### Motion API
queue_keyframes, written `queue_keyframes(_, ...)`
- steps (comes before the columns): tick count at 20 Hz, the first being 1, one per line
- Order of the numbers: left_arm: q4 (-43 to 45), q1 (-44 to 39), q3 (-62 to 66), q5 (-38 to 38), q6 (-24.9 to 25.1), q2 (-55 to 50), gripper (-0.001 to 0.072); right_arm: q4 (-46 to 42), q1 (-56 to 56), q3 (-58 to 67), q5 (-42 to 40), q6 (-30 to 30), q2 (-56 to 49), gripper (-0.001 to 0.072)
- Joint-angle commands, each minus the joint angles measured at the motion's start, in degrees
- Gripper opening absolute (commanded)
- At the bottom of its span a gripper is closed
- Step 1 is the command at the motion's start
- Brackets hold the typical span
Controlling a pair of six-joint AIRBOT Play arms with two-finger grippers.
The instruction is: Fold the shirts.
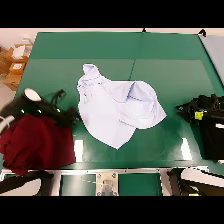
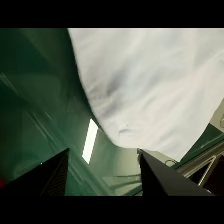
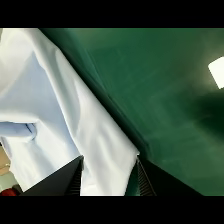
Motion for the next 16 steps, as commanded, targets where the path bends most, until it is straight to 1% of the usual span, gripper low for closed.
queue_keyframes(1, -7.2, -6.5, -9.2, 15.6, 2.7, 1.2, 0.0502, -0.4, 1.9, -2.2, -2.5, 0.1, -0.3, 0.0398)
queue_keyframes(3, -10.6, -9.7, -9.2, 20.1, 3.3, 0.1, 0.0501, -0.6, 4.3, -2.2, -3.5, 0.1, -1.3, 0.0398)
queue_keyframes(5, -12.8, -11.6, -9.2, 20.2, 4.5, -1.8, 0.0501, -0.5, 7.0, -2.2, -4.1, 0.1, -2.8, 0.0398)
queue_keyframes(6, -12.8, -12.0, -9.2, 19.9, 4.7, -2.5, 0.0473, -0.5, 8.3, -2.2, -4.2, 0.1, -3.5, 0.0398)
queue_keyframes(7, -12.6, -11.9, -9.1, 19.7, 4.9, -2.5, 0.0248, -0.5, 9.6, -2.2, -4.2, 0.1, -4.3, 0.0398)
queue_keyframes(8, -12.5, -11.8, -8.6, 19.7, 6.2, -2.2, 0.0020, -0.5, 10.8, -2.2, -4.2, 0.1, -4.6, 0.0397)
queue_keyframes(9, -12.5, -11.8, -7.7, 19.3, 6.9, -2.0, 0.0025, -0.4, 12.0, -2.2, -4.2, 0.1, -4.8, 0.0394)
queue_keyframes(10, -12.2, -11.8, -6.2, 18.6, 7.2, -2.0, 0.0024, -0.2, 13.0, -2.1, -4.2, 0.1, -4.8, 0.0349)
queue_keyframes(11, -11.9, -11.8, -4.4, 17.9, 7.2, -2.0, 0.0024, 0.5, 13.7, -2.0, -4.2, 0.1, -4.8, 0.0222)
queue_keyframes(12, -11.0, -11.8, -1.9, 16.9, 7.2, -2.0, 0.0024, 1.3, 13.8, -1.4, -4.2, 0.0, -4.8, 0.0070)
queue_keyframes(13, -9.7, -11.8, 0.9, 15.2, 7.1, -2.0, 0.0024, 2.4, 13.8, -0.3, -4.1, -0.1, -4.7, 0.0015)
queue_keyframes(16, -7.0, -11.8, 14.4, 4.9, 6.9, -1.6, 0.0024, 6.3, 13.4, 7.3, 0.3, -0.1, -0.6, 0.0014)
